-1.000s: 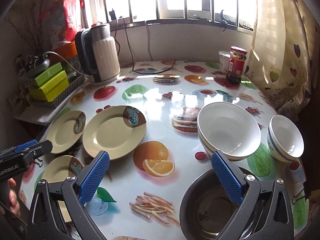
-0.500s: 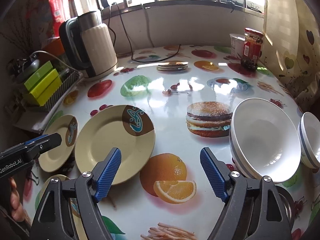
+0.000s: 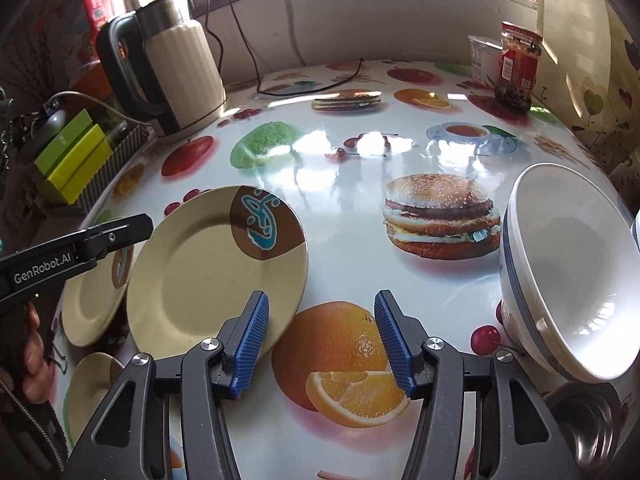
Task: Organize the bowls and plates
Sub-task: 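Move the right gripper toward the rim of a cream swirl plate, then close the right gripper on the cream plate's rim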
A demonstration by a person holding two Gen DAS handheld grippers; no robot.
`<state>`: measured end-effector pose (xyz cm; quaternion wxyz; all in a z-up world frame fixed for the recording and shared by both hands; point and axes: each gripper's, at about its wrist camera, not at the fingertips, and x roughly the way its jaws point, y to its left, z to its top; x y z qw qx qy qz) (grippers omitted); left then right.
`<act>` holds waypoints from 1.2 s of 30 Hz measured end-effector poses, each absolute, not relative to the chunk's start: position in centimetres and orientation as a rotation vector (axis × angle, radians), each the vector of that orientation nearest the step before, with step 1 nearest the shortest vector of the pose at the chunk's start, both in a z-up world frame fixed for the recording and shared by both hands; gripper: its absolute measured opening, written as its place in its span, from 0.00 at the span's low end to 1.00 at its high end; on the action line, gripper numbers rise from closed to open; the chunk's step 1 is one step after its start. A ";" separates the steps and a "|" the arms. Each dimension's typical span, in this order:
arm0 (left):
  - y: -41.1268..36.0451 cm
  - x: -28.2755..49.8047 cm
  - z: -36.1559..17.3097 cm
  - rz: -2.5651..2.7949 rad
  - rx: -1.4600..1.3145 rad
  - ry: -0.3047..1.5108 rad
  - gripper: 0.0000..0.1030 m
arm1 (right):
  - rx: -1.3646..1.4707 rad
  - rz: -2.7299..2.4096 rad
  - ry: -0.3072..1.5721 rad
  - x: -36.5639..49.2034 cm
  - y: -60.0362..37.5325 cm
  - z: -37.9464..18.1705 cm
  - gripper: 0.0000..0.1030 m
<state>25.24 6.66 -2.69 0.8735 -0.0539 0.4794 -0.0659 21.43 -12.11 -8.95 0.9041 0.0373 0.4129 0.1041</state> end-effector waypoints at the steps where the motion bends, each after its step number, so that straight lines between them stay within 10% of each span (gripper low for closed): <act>1: 6.6 25.5 -2.9 -0.136 -0.109 1.007 0.37 | 0.085 0.221 0.852 21.4 -12.2 -9.0 0.49; 36: 5.5 26.9 -5.0 -0.198 -0.171 1.115 0.37 | 0.255 0.292 0.908 21.3 -14.5 -9.4 0.24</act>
